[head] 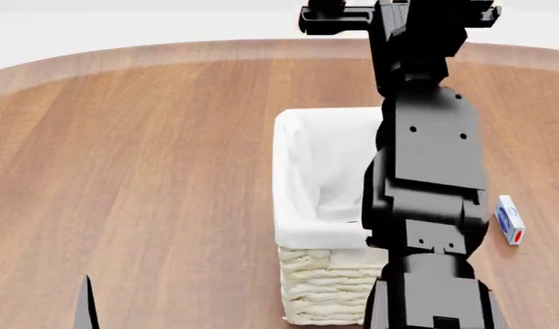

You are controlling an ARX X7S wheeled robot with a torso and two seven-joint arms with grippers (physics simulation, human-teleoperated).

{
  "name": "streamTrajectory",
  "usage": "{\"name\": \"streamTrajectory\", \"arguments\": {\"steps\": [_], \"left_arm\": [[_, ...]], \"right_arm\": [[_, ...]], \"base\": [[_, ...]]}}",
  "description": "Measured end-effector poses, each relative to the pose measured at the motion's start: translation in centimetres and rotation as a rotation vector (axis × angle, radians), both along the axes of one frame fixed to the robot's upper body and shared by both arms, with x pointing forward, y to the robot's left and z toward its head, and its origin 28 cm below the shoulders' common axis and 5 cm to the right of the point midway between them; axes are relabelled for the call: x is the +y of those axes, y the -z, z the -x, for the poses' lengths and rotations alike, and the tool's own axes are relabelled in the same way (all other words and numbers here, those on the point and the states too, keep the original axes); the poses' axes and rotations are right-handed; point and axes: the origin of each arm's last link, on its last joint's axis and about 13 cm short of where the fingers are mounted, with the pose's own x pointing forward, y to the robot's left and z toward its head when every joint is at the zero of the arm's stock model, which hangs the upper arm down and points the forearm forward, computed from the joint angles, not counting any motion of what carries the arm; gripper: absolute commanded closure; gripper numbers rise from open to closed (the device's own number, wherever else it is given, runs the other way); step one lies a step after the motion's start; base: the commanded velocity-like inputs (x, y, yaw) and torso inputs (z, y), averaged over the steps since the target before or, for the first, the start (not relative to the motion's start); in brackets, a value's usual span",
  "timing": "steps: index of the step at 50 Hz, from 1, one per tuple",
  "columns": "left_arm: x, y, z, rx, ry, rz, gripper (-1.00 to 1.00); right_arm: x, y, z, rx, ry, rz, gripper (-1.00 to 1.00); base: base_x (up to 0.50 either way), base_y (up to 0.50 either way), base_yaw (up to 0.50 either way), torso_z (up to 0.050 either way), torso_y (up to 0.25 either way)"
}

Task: Pick up the alphabet soup and put it in the basket.

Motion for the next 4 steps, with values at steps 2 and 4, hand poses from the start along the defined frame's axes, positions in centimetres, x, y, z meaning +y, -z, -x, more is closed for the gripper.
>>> {"name": "streamTrajectory", "arguments": {"steps": [2,4], "left_arm": [[0.0,0.0,0.0,0.000,0.000,0.000,-1.00],[0.0,0.0,0.0,-0.001,0.000,0.000,-1.00]], "right_arm": [[0.0,-1.0,0.4,-0.040,-0.005,-0.001,-1.00],[0.0,-2.0,1.0,-0.082,-0.008,-0.002,-1.00]], "base": [[0.00,0.00,0.00,0.000,0.000],[0.00,0.00,0.00,0.000,0.000]]}}
